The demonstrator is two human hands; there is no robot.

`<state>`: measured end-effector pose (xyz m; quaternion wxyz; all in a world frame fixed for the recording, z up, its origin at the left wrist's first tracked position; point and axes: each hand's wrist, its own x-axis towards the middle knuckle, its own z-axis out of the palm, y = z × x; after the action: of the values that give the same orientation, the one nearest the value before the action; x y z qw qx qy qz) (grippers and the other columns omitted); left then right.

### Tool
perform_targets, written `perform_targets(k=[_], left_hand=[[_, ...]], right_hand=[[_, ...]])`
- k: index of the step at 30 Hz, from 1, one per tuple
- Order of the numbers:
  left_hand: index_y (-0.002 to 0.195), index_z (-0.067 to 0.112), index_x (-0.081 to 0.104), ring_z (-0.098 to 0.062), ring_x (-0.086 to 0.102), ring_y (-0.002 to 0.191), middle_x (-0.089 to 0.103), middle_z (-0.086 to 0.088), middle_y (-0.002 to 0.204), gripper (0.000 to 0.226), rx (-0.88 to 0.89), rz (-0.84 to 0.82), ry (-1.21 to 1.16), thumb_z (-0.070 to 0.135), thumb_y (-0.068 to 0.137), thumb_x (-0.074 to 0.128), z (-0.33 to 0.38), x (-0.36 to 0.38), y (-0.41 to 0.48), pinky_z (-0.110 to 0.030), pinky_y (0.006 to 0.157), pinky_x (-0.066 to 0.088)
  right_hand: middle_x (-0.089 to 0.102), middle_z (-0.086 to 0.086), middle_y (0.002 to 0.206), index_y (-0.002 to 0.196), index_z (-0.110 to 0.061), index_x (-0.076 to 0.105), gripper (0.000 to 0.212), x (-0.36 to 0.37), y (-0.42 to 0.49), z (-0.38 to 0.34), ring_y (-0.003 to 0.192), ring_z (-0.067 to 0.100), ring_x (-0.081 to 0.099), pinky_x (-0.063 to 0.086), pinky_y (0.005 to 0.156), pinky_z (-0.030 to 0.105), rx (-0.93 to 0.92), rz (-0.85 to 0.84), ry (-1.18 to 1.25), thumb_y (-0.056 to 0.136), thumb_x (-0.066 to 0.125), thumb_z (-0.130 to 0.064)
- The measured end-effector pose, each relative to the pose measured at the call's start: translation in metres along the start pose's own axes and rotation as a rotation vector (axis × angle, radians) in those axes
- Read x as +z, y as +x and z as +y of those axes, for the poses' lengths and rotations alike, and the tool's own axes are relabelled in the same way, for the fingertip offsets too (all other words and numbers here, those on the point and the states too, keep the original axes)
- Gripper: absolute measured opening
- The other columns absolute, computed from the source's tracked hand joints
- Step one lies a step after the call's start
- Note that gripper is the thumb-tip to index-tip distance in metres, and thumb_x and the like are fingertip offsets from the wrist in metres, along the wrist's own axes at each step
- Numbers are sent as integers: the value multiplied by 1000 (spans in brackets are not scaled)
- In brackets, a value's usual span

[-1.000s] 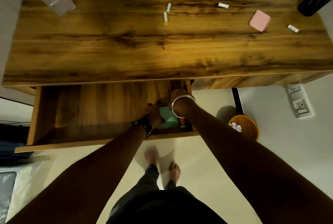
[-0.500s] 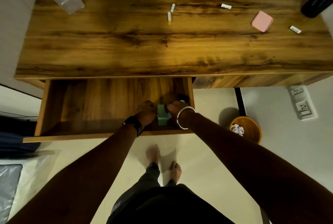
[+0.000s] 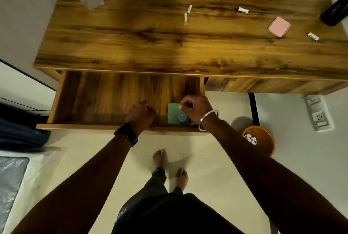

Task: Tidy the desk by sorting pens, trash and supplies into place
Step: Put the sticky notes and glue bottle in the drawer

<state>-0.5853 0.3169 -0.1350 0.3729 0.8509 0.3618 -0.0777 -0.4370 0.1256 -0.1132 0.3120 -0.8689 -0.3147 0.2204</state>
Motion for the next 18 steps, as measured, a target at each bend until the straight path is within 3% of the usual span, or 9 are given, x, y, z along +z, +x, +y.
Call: perform_targets(k=[3,5,8,11,14,16,18], left_hand=[[86,30,60,-10,61,74,63,11,80,35,115,-69,201,62,86,74,-10,-16,-27,-29,61,47],[84,32,56,-15,61,74,59,11,81,38,255,-50,332,62,80,79,-23,-20,-39,-27,59,43],[107,25,68,-22,63,96,65,3,105,47,374,24,437,56,76,85,-44,-20,-46,-36,71,55],[129,21,64,-37,58,120,61,-6,132,67,368,112,514,49,73,88,-54,-24,-48,-51,90,53],[154,23,43,-41,35,148,38,-11,163,101,316,133,593,58,70,87,-54,-29,-40,-62,111,39],[164,21,23,-39,13,159,15,-12,173,121,317,130,612,64,69,85,-51,-32,-30,-64,121,24],[167,19,9,-37,-2,161,0,-12,175,133,342,167,644,67,68,83,-46,-35,-18,-62,125,14]], right_hand=[[64,-6,91,90,-25,64,40,10,-29,2,84,13,60,53,74,31,-122,-244,-175,70,81,-56],[59,-6,99,95,-27,62,48,23,-36,9,93,16,56,49,81,33,-245,-226,-380,67,77,-63],[56,-4,108,101,-28,62,49,30,-37,12,104,21,52,49,91,44,-324,-137,-495,68,70,-62],[54,0,120,117,-26,59,67,28,-32,11,114,26,48,48,98,49,-309,-91,-530,63,75,-64],[45,7,143,139,-28,46,95,24,-27,11,132,33,41,40,109,53,-293,-65,-568,59,78,-69],[28,13,160,152,-27,31,113,21,-21,9,149,37,21,27,118,57,-293,-39,-612,58,77,-71],[9,18,167,159,-24,18,127,18,-11,6,155,38,2,16,122,59,-293,-5,-675,58,74,-74]])
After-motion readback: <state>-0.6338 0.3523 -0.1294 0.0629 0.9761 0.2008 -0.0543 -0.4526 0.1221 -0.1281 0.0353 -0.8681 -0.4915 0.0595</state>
